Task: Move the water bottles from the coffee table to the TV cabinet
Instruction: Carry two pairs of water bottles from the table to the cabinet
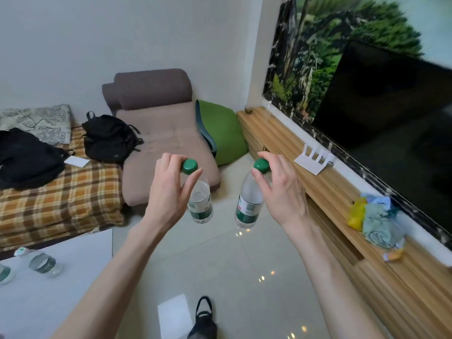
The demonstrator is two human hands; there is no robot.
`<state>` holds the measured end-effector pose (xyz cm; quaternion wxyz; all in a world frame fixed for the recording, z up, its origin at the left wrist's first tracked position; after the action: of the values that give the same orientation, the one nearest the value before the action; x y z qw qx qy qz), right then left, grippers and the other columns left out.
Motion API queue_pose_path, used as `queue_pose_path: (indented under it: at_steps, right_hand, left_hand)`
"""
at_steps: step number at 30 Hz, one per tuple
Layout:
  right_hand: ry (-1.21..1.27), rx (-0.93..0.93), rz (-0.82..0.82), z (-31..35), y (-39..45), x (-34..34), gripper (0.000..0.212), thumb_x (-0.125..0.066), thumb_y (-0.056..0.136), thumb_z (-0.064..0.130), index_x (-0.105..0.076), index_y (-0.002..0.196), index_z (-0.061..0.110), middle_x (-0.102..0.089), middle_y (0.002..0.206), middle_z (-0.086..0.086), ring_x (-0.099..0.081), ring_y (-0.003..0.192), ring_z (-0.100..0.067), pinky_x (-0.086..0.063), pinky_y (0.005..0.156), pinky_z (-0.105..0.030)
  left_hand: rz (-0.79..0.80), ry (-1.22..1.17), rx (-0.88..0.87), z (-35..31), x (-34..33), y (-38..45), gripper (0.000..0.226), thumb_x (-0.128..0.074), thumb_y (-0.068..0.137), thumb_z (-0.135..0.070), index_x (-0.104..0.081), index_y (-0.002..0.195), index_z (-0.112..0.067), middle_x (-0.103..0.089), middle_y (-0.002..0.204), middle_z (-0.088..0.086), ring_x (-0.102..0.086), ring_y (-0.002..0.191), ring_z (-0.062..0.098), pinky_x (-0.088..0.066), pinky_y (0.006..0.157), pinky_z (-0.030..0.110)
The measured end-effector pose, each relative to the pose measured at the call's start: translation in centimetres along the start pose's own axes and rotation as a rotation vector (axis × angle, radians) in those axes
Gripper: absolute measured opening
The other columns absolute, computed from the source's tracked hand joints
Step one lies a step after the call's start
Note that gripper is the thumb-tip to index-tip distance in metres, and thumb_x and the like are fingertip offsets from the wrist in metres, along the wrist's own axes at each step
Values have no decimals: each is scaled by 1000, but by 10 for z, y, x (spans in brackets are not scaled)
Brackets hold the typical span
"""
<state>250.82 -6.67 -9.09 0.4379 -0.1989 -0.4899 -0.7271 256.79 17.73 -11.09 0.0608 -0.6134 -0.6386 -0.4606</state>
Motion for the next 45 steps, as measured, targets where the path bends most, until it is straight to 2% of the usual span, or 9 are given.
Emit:
queue_pose_path:
  at_steps: [4, 10, 15, 21, 28, 33, 39, 43, 45]
  right_hand:
    - [-68, -15, -15, -34, 34, -1, 33, -60, 100, 36, -60, 127, 16, -63, 111, -3, -60, 98, -28, -48, 82, -40]
    - [-125, -53, 18, -89, 118, -18, 27, -55, 99, 41, -58, 115, 19, -61, 105, 1, -57, 93, -24, -50, 80, -44]
    - [-110, -139, 26, -131, 196, -41, 31, -49, 99, 42, -56, 119, 20, -60, 110, 1, -52, 97, -21, -48, 86, -44]
    - [-103, -131, 36, -169, 284, -71, 31, -54, 103, 39, -49, 129, 22, -52, 118, 3, -60, 88, -17, -54, 74, -42]
    - [-177, -144, 55, -237, 383, -95, 24, -57, 102, 38, -56, 113, 16, -44, 106, 5, -57, 78, -16, -43, 65, -29]
    - [-245, -150, 18, -300, 440, -112, 25, -55, 102, 42, -53, 111, 18, -45, 105, 6, -56, 74, -14, -47, 61, -32]
    - [-194, -186, 0, -381, 514, -116, 28, -57, 100, 46, -52, 104, 19, -46, 100, 5, -51, 70, -13, -44, 60, -30]
    - [-187, -203, 14, -439, 569, -125, 31, -59, 97, 50, -51, 99, 20, -47, 97, 5, -49, 71, -11, -39, 58, -23]
    - [-181, -207, 16, -464, 594, -130, 31, -61, 96, 49, -51, 98, 20, -48, 96, 5, -49, 72, -12, -41, 60, -26]
  left_hand:
    - [42, 12, -80, -8, -44, 52, 29, -56, 102, -37, -54, 112, -10, -43, 104, -1, -40, 95, 19, -34, 81, 28]
    - [130, -18, -155, -2, -112, 153, 37, -52, 100, -46, -56, 106, -10, -50, 101, 5, -47, 91, 26, -47, 81, 44]
    - [170, -54, -265, 6, -160, 247, 35, -53, 100, -47, -55, 106, -13, -47, 99, -1, -45, 89, 21, -43, 79, 37]
    - [213, -71, -334, 19, -221, 348, 33, -58, 100, -42, -55, 105, -10, -49, 99, 3, -47, 88, 24, -45, 79, 38]
    - [223, -105, -276, 28, -297, 449, 28, -61, 99, -39, -53, 101, -13, -48, 97, 1, -48, 89, 23, -47, 80, 41]
    - [194, -117, -257, 26, -352, 517, 29, -61, 99, -42, -53, 101, -14, -51, 96, 0, -51, 87, 22, -49, 74, 40]
    - [205, -100, -254, 18, -424, 607, 29, -62, 98, -43, -55, 103, -15, -53, 94, -1, -51, 84, 21, -48, 72, 37]
    - [232, -90, -247, 11, -469, 663, 28, -61, 99, -43, -55, 105, -17, -53, 94, -2, -53, 83, 20, -47, 71, 35]
    - [238, -105, -232, 9, -490, 688, 26, -61, 99, -42, -54, 105, -18, -53, 94, -2, -53, 82, 19, -44, 70, 33]
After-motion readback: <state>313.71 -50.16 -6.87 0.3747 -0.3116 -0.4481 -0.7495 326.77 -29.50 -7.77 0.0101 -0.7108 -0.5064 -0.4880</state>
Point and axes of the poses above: each hand's wrist, its own y-axis towards the middle knuckle, its own x-axis out of the back of the hand, z = x × y, the point moved 6 cm from there along y, towards the middle knuckle
